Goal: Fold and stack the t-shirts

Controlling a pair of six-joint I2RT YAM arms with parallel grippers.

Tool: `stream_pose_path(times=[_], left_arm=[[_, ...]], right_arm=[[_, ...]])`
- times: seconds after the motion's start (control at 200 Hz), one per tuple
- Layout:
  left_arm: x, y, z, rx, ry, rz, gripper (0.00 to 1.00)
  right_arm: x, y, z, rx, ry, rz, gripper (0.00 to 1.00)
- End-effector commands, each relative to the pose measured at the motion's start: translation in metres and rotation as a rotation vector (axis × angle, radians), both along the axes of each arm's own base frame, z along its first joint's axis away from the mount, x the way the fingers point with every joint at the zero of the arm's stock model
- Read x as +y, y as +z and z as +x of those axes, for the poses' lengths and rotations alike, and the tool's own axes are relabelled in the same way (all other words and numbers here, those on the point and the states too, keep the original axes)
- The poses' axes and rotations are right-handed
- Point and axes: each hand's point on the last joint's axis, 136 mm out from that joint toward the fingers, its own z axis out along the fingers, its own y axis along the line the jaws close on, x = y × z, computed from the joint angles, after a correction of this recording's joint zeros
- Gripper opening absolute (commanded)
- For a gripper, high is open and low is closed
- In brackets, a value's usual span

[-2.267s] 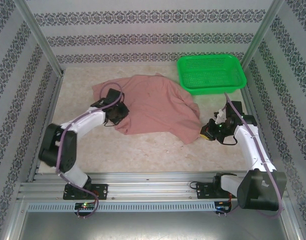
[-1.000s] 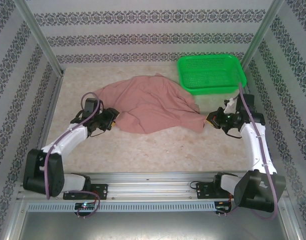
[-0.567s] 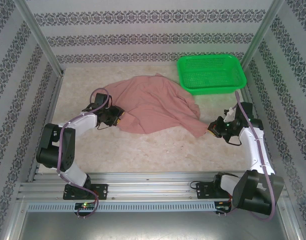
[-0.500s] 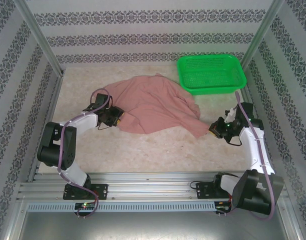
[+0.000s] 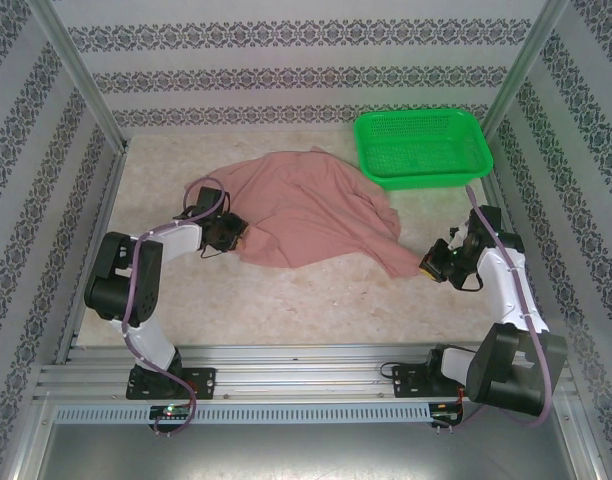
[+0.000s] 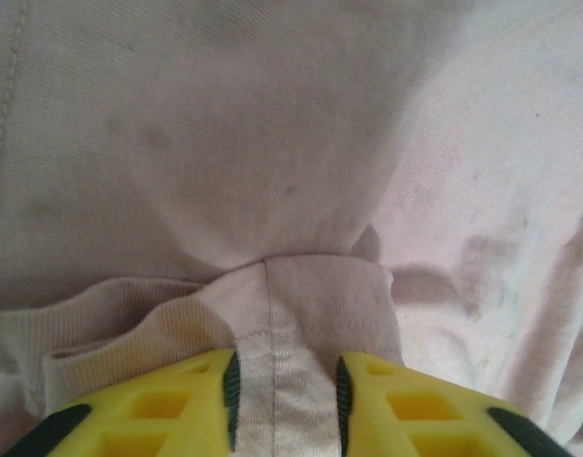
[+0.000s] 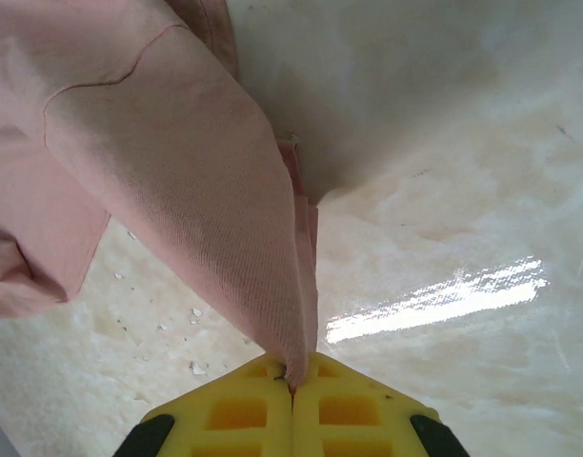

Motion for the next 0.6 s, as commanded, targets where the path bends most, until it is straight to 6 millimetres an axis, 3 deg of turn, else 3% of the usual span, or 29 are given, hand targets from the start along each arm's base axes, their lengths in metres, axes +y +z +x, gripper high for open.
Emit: stream_pose_path(times=[0.0,0.125,0.225,0.45,0.595], left_arm=[[-0.002,0.0,0.012,-0.019,0.003,0.017,0.28],[-0.003,-0.01,0.005,0.023,-0.01,0.016,0.25],[0.0,-0.012,0.001,0.025,-0.005,0.026,0.14],[-0.001,0.015,0.005,-0.03,-0.033,0.043,0.0],[0.004,0.028,0.001,-0.053,-0.042,0.067,0.0]], right_arm=[[-0.006,-0.001,-0.004,0.019,-0.002,-0.023,0.0],[-0.007,-0.001,-0.003,0.015,-0.004,-0.023,0.0],[-0.006,0.0,-0.003,0.01,-0.003,-0.018,0.0],[-0.007,0.001,-0.002,0.006,-0.007,-0.021,0.0],[-0.007,0.002,-0.001,0.002,-0.009,-0.017,0.0]])
